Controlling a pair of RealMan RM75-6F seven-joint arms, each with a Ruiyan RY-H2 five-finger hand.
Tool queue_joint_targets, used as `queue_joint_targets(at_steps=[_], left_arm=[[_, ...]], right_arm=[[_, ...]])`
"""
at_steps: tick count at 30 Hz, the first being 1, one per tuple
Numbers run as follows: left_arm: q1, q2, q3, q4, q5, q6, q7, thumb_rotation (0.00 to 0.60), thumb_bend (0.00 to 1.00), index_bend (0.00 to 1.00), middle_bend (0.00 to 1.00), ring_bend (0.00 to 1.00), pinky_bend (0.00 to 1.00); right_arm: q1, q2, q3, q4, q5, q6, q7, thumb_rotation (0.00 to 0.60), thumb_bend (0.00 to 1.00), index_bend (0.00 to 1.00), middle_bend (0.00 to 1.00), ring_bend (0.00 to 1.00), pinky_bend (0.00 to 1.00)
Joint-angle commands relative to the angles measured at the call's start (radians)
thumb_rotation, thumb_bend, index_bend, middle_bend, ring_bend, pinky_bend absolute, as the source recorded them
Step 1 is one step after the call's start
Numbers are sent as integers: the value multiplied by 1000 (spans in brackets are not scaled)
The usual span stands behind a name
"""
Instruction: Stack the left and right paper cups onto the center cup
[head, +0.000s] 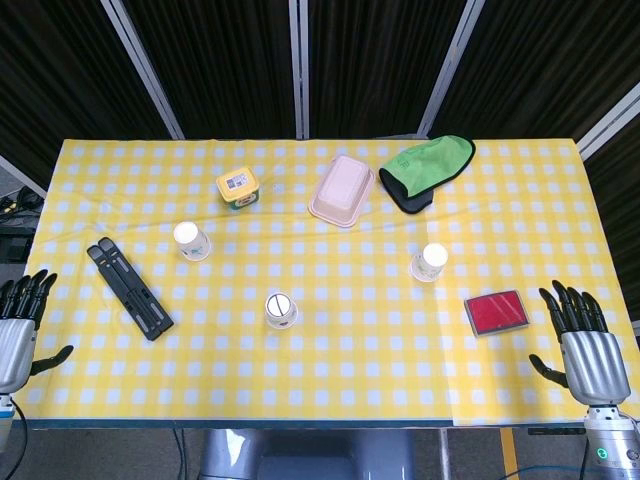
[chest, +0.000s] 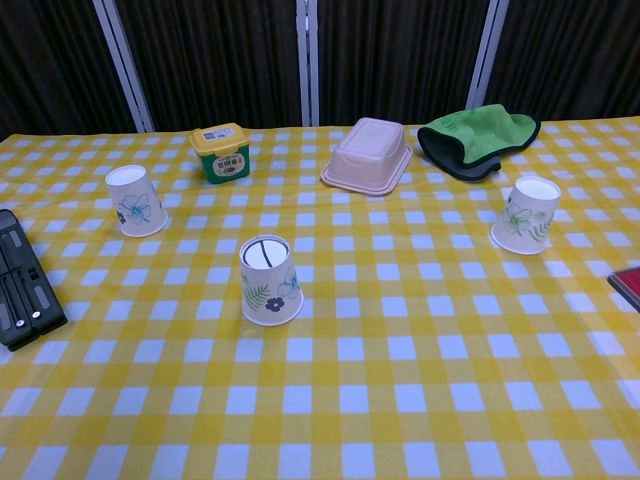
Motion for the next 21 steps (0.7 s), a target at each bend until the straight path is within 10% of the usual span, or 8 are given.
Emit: queue_joint_targets(at_steps=[1,21], left_arm=[[1,4,3,-3,4,10,-5,600,38,0,0,0,0],[8,7,-9,6,6,29,-37,600,38,0,0,0,0]], right_arm=[[0,1,0,0,2,-1,0,600,65,2,0,0,0],[138,26,86,-97,39,-148,-46,600,102,212,5,0,42]])
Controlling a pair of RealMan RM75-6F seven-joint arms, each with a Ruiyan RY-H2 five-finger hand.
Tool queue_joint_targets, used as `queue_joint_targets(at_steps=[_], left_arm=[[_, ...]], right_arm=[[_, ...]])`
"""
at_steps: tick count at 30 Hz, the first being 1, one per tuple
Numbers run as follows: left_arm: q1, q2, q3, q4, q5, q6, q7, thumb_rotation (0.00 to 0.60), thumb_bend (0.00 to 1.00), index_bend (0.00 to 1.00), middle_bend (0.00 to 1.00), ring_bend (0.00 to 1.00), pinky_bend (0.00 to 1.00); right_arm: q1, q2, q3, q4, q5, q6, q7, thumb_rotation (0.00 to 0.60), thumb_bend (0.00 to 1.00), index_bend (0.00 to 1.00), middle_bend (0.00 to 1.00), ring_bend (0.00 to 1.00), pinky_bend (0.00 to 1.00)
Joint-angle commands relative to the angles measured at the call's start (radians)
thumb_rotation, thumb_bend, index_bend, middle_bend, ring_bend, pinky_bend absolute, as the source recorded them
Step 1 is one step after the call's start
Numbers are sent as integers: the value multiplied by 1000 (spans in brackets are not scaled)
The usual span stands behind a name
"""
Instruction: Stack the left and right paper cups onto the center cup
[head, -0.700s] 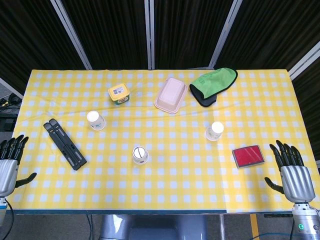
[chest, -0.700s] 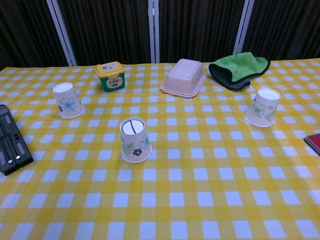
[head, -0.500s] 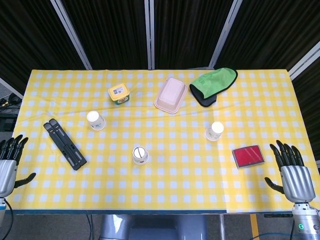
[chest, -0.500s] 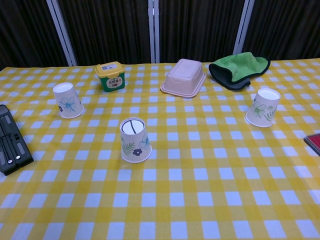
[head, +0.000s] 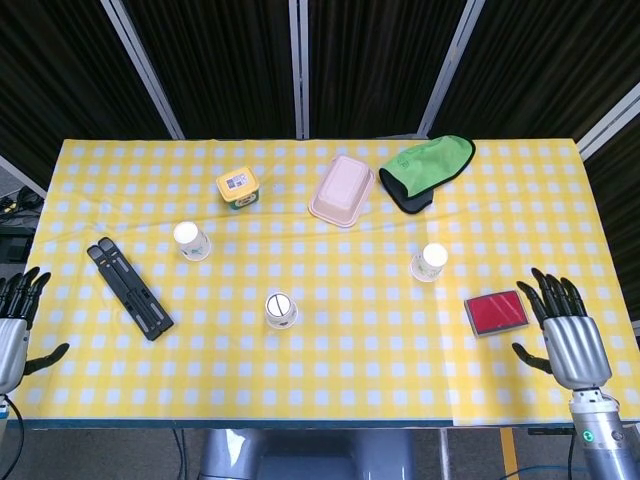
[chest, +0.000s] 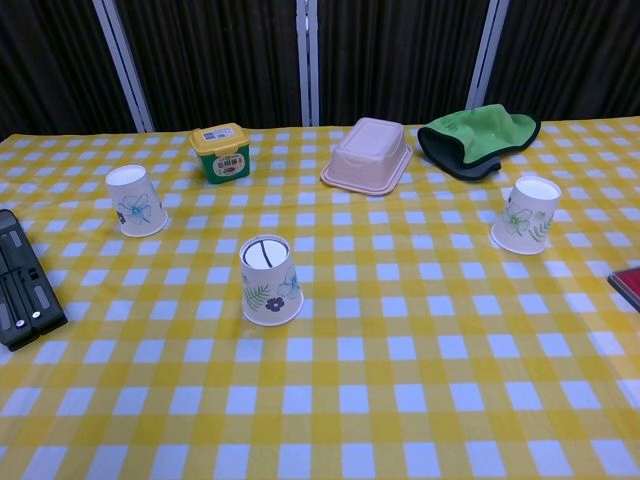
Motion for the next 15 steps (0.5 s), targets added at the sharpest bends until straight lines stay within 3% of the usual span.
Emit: queue_joint_targets(at_steps=[1,7,10,15], left_arm=[[1,1,-1,2,-1,1,-3,600,38,0,0,0,0],[0,2,-4,8,-4,-2,-15,600,38,0,0,0,0],[-6,0,-8,16,-18,-17,-18,600,38,0,0,0,0],[-9,-1,-9,17,-23,-25,-15,600,38,0,0,0,0]], right_arm=[[73,22,55,-62,52,-85,-52,600,114,229,13,0,53],[199,12,130,-74,222,-266,-129,600,157,269,48,0,73],[291,-23,170,-30,367,-396,-176,600,162,281,55,0,74],[349,-58,181,11,460,-453,-214,600,163,285,62,0,76]])
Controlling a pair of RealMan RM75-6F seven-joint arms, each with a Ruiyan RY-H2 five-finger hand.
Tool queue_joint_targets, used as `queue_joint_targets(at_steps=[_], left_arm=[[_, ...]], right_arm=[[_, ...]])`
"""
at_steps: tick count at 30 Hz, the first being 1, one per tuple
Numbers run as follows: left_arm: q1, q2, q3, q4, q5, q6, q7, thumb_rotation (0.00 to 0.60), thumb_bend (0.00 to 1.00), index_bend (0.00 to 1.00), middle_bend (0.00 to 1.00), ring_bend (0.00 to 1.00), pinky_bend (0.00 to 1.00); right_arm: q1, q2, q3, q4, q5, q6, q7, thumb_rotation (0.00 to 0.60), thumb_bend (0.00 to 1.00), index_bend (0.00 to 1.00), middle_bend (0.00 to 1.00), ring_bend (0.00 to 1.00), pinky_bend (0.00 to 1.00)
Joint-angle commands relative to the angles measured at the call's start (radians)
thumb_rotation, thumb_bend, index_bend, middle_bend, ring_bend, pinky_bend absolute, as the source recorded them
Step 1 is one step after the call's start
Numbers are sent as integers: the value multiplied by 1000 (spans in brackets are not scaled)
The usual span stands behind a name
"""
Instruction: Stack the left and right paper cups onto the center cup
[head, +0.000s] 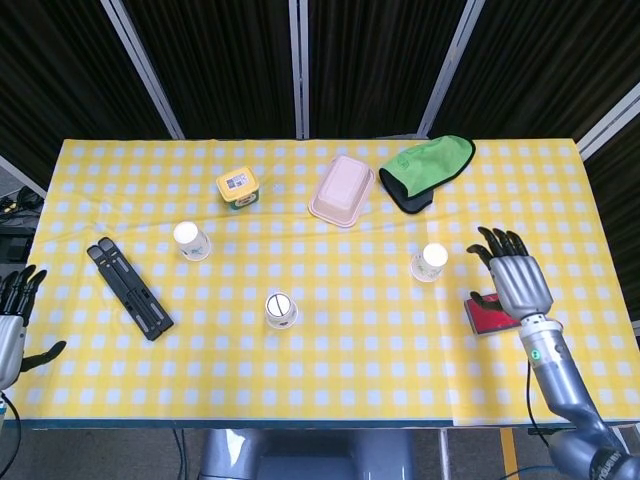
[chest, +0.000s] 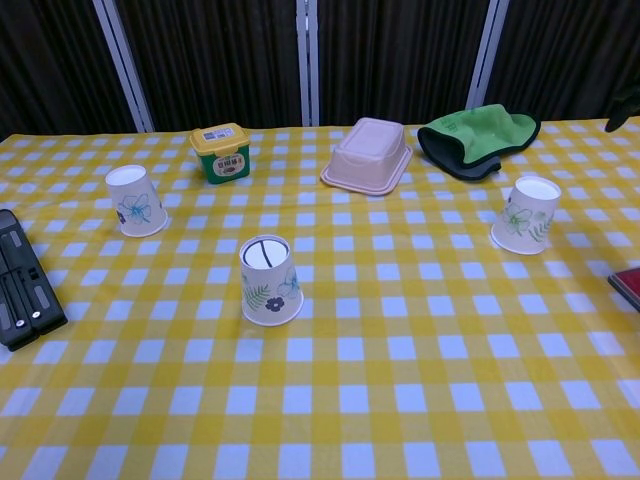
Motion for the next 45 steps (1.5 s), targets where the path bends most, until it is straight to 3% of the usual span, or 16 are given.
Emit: queue_joint_targets(at_steps=[1,14,19,30,45], left_arm=[[-1,0,0,1,-1,-2,2,600,38,0,0,0,0],[-13,-11,-3,12,-16,-26,17,600,38,0,0,0,0],[-15,-17,-6,17,-25,-29,23,600,38,0,0,0,0],[-23,-25,-7,23,-35,-42,35,600,38,0,0,0,0],[-30,-30,-6,29,-43,-56,38,600,38,0,0,0,0]], right_arm=[[71,-39,27,47,90,-72,-50,600,163,283,61,0,76],[239,-71,6,161,352,-256,-153,600,204,268,44,0,64],[281,-83,-12,191,407,-275,-165,600,204,266,38,0,57],[327,-130,-45,262,420,-288,-130,600,204,270,64,0,66],[349,-181,-67,321,393,-266,-85,600,211,392,153,0,113]])
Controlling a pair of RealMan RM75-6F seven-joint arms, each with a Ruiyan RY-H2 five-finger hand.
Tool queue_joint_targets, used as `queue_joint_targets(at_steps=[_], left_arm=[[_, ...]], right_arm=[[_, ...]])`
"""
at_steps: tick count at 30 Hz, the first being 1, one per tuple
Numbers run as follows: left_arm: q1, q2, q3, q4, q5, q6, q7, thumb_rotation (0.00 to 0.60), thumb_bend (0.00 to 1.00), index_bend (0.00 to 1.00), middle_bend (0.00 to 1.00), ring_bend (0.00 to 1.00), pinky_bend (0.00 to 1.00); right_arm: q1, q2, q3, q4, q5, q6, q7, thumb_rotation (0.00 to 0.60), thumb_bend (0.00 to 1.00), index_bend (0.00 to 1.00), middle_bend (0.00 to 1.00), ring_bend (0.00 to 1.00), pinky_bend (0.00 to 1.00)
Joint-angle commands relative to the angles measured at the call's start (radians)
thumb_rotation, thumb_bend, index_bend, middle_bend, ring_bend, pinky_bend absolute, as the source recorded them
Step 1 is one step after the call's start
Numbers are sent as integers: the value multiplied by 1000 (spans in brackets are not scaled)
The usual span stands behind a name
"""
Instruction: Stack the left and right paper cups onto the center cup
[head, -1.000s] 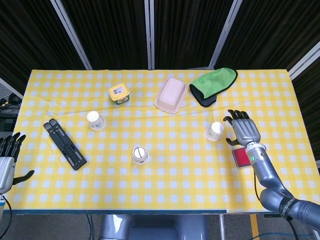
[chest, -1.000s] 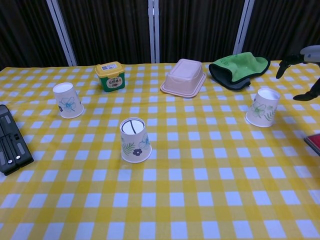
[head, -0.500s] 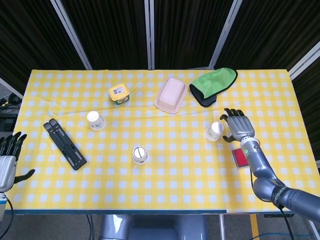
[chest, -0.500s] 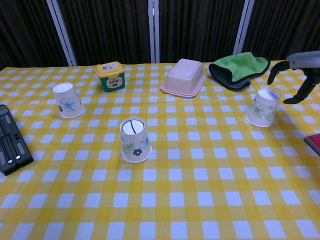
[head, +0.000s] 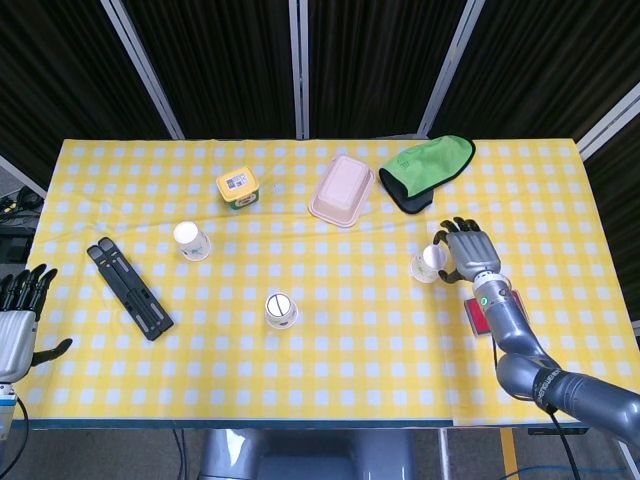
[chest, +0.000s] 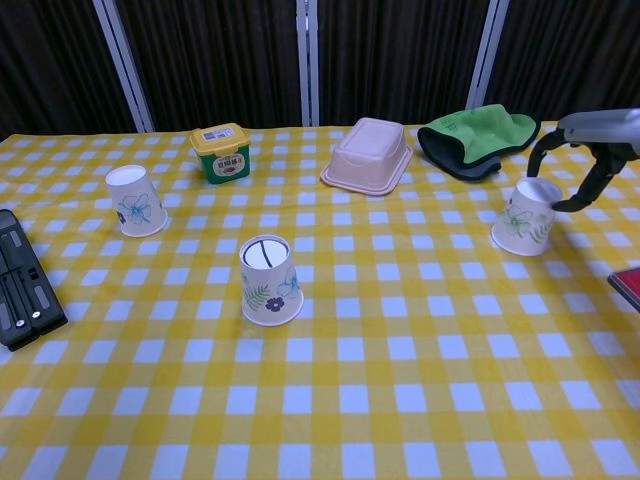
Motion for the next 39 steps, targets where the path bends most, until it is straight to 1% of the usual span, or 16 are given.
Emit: queue_joint_targets(at_steps=[1,6,8,11,14,18,20,23,26,30,39], left_arm=[[-1,-1,0,1,-1,-2,-1,600,38,0,0,0,0],[-1,0,-1,0,-1,1,-3,600,37,0,0,0,0],[0,1,-1,0,1,4,-6,600,38,0,0,0,0],[-1,1,0,1,-1,-1,-7,600,38,0,0,0,0],[-3,2,3,0,3,-3,-12,600,38,0,0,0,0],[-1,3,5,0,8,2,-11,600,37,0,0,0,0],[-1,3,6,-1,11,4,-12,600,37,0,0,0,0],[-1,4,9,-4,15,3,-17,600,37,0,0,0,0],[-1,6,10,-2,14,-1,-25,600,37,0,0,0,0],[-1,10,9,3,7,-7,-43,600,37,0,0,0,0],[-5,14,4,31,-17,-33,-97,600,37,0,0,0,0]], right_arm=[[-1,-14,0,8,-22,19,14,600,215,406,163,0,118],[-4,-16,1,-2,-56,48,27,600,230,440,184,2,134],[-5,-3,6,-30,-76,71,27,600,233,450,189,5,139],[-9,29,15,-105,-112,115,21,600,238,453,189,6,140],[-23,80,21,-244,-172,176,13,600,244,455,189,6,140],[-43,124,11,-415,-259,239,-3,600,243,457,188,6,140],[-47,132,2,-491,-298,267,-28,600,243,459,188,6,140],[-39,120,-3,-584,-324,289,-70,600,244,464,188,6,143],[-23,92,-2,-624,-315,301,-115,600,244,471,189,6,149],[8,29,8,-637,-282,319,-177,600,247,481,198,11,160],[99,-141,47,-572,-167,357,-305,600,247,485,200,17,169]])
